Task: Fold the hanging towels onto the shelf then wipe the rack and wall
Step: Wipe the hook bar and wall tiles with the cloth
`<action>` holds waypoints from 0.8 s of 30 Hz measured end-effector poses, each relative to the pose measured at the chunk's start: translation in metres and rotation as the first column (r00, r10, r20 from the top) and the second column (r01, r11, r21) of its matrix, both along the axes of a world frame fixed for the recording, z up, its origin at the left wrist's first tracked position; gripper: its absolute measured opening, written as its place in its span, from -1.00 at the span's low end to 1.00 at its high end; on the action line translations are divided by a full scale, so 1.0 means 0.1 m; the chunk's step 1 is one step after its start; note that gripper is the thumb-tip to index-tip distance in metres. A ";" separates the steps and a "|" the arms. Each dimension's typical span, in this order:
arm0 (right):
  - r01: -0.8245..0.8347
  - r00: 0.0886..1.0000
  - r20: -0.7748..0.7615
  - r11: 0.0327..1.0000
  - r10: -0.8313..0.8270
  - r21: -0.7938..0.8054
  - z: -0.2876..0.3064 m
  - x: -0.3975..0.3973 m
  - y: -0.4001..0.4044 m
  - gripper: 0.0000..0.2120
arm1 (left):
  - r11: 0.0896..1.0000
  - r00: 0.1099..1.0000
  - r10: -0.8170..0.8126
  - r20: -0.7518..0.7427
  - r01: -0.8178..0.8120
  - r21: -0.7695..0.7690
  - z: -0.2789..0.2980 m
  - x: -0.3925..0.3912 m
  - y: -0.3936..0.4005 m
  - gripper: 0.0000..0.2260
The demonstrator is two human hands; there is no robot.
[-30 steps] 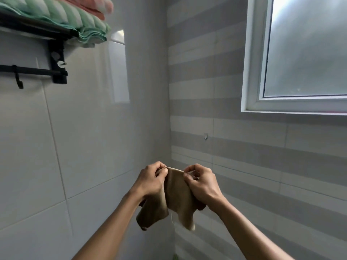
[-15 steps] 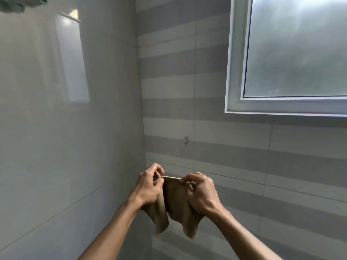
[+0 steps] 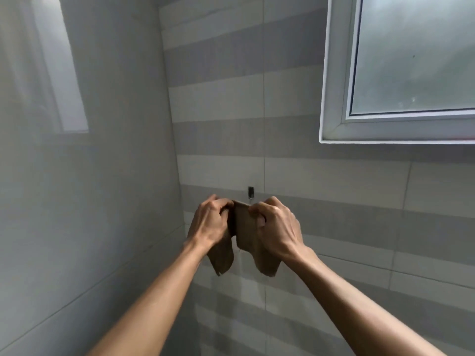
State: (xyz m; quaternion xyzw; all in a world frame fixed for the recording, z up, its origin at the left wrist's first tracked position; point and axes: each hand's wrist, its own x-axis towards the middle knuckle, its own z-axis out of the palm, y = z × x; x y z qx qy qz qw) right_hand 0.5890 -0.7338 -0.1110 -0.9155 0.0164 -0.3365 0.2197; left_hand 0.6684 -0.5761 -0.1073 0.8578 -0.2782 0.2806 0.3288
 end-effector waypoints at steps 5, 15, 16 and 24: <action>0.084 0.995 0.074 0.982 -0.072 -0.170 0.16 0.42 -0.17 -0.70 | 1.000 0.999 0.010 0.045 -0.010 -0.010 0.11 0.48 -0.22 -0.76; 0.125 0.991 0.103 0.908 -0.091 -0.400 -0.41 0.73 -0.37 -0.52 | 0.989 0.996 -0.073 -0.043 0.066 -0.131 -0.24 0.65 -0.49 -0.75; 0.115 0.992 0.097 0.914 -0.083 -0.388 -0.49 0.75 -0.35 -0.50 | 0.988 0.994 -0.084 -0.063 0.075 -0.135 -0.28 0.64 -0.49 -0.76; 0.068 0.996 -0.039 0.975 -0.078 -0.212 -0.65 0.55 -0.24 -0.26 | 0.995 0.984 -0.066 -0.163 0.053 -0.085 -0.36 0.47 -0.41 -0.74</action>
